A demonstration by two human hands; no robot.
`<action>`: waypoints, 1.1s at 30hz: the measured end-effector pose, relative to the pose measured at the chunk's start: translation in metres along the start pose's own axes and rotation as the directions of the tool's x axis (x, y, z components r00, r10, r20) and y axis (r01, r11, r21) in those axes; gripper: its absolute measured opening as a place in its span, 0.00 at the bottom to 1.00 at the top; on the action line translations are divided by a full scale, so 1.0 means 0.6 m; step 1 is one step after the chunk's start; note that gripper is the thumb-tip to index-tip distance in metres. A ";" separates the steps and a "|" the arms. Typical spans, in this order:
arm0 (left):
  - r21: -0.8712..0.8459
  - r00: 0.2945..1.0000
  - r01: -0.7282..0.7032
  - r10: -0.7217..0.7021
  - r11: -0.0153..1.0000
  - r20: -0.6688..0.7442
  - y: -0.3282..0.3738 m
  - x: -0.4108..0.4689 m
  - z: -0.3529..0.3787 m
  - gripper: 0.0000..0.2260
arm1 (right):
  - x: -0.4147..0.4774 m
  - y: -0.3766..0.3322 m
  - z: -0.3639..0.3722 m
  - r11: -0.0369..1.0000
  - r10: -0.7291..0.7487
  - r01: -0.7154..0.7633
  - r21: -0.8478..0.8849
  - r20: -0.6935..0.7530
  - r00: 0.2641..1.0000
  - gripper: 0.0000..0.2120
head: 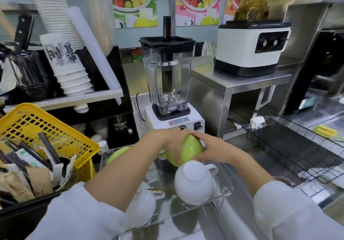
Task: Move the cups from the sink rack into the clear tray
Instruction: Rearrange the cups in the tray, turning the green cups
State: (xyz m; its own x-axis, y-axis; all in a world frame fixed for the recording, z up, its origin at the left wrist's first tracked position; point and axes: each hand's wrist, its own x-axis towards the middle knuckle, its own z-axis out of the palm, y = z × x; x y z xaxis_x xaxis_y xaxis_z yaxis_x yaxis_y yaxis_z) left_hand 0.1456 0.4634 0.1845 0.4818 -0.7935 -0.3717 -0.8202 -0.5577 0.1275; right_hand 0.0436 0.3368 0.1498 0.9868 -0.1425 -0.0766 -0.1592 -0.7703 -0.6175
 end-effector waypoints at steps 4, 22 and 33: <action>0.099 1.000 0.025 -0.026 0.995 0.008 0.001 0.010 0.013 0.50 | -0.001 0.001 -0.004 0.998 -0.035 0.035 0.050 0.005 0.999 0.41; 0.115 0.930 -0.090 0.125 0.989 -0.345 0.001 -0.036 -0.019 0.59 | -0.003 0.002 -0.043 0.980 -0.194 0.198 0.023 -0.110 0.975 0.41; -0.615 0.629 -0.370 -0.299 0.696 -0.717 0.003 -0.093 -0.051 0.44 | -0.039 -0.028 -0.080 0.865 -0.490 0.481 -0.141 -0.436 0.754 0.35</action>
State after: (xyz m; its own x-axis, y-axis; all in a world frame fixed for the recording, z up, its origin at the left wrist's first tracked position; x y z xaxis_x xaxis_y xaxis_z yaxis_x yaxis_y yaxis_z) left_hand 0.1270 0.4991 0.2336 0.7701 -0.5070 0.3872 -0.5592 -0.2443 0.7922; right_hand 0.0218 0.3233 0.1996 0.8098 -0.0010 0.5867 0.3326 -0.8230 -0.4605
